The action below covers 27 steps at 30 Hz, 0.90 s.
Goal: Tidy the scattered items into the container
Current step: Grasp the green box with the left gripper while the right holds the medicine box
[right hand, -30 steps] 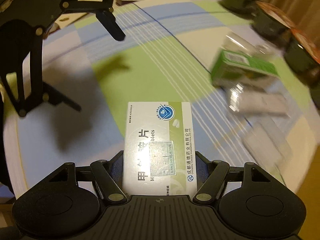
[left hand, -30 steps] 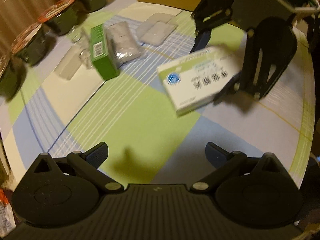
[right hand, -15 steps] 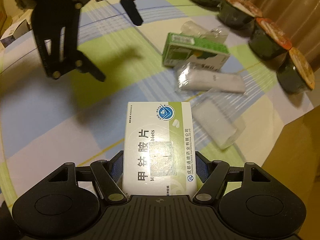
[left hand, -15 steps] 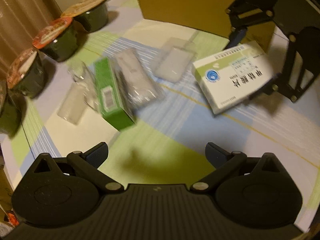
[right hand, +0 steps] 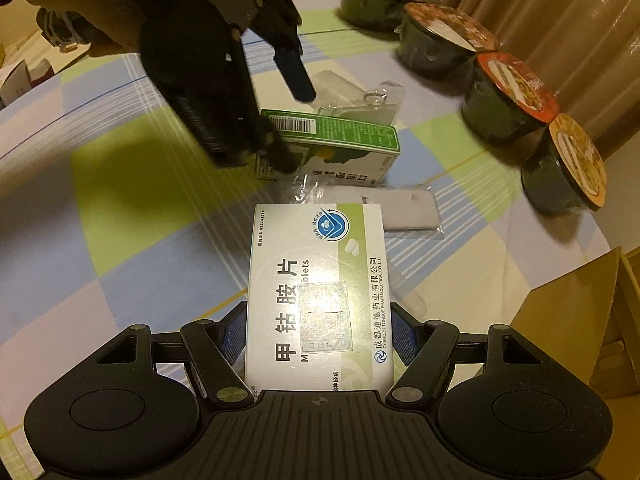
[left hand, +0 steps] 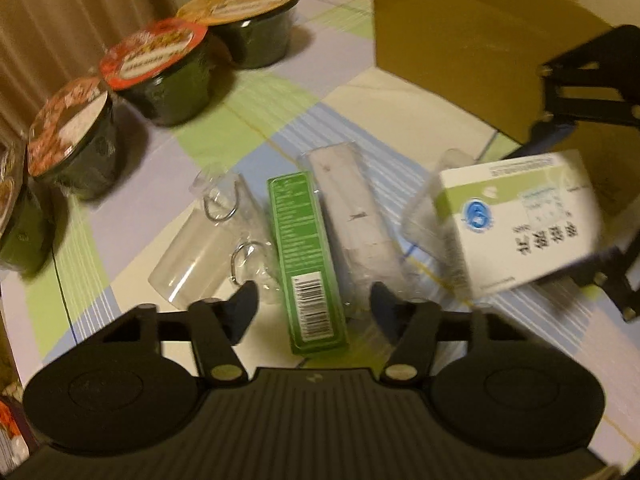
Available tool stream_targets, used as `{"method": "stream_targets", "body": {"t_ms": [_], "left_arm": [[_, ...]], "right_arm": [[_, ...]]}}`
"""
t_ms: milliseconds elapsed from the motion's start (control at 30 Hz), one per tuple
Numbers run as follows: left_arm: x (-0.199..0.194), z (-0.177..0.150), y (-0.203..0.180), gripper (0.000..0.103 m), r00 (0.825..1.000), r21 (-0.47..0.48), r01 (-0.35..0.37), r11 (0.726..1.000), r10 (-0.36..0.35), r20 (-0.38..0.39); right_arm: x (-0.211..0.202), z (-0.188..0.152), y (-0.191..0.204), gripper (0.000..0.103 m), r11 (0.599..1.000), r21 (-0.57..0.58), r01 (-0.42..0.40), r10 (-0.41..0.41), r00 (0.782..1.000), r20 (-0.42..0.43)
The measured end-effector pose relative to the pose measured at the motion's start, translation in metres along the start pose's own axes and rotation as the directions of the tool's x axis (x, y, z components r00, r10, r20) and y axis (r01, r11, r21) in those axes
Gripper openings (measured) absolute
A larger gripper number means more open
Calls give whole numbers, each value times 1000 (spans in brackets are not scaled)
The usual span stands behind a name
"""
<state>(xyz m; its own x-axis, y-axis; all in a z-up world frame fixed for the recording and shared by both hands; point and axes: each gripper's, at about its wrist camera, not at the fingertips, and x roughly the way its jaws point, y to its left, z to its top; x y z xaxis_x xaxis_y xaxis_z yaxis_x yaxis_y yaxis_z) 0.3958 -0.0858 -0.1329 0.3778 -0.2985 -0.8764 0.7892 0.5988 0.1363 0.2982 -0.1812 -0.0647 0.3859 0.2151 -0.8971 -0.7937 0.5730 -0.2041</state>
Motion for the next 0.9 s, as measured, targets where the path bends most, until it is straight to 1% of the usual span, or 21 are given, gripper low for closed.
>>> {"method": "stream_targets", "body": {"t_ms": [33, 67, 100, 167, 333, 533, 700, 733, 767, 800, 900], "left_arm": [[4, 0, 2, 44, 1000, -10, 3, 1000, -3, -10], [7, -1, 3, 33, 1000, -20, 6, 1000, -6, -18], [9, -2, 3, 28, 1000, -28, 7, 1000, -8, -24], [7, -7, 2, 26, 1000, -42, 7, 999, -8, -22], [-16, -31, -13, 26, 1000, -41, -2, 999, 1, -27], [-53, -78, -35, 25, 997, -128, 59, 990, -65, -47], [-78, -110, -62, 25, 994, -150, 76, 986, -87, -67], [-80, -113, -65, 27, 994, -158, 75, 985, -88, -72], [-80, -116, -66, 34, 993, -163, 73, 984, -87, -79], [-78, -116, -67, 38, 993, -165, 66, 984, -81, -84], [-72, -109, -65, 39, 993, -174, 58, 983, -75, -94]], "right_arm": [[1, 0, 0, 73, 1000, 2, -1, 1, 1000, -1], [2, 0, 0, 73, 1000, 5, -2, 2, 1000, -1], [3, -1, 0, 73, 1000, 8, -3, 3, 1000, -1], [4, -1, 1, 73, 1000, 11, -8, 8, 1000, 2], [-1, -3, 10, 73, 999, 24, -32, 32, 999, 9], [-14, -11, 33, 73, 996, 7, -88, 88, 996, 10], [-22, -29, 57, 73, 992, 13, -123, 123, 992, 3], [-22, -32, 61, 73, 992, 20, -126, 126, 992, 0], [-22, -36, 64, 73, 991, 27, -128, 128, 992, -4], [-22, -40, 66, 73, 991, 35, -129, 130, 992, -8], [-22, -46, 70, 73, 990, 60, -125, 126, 992, -16]]}}
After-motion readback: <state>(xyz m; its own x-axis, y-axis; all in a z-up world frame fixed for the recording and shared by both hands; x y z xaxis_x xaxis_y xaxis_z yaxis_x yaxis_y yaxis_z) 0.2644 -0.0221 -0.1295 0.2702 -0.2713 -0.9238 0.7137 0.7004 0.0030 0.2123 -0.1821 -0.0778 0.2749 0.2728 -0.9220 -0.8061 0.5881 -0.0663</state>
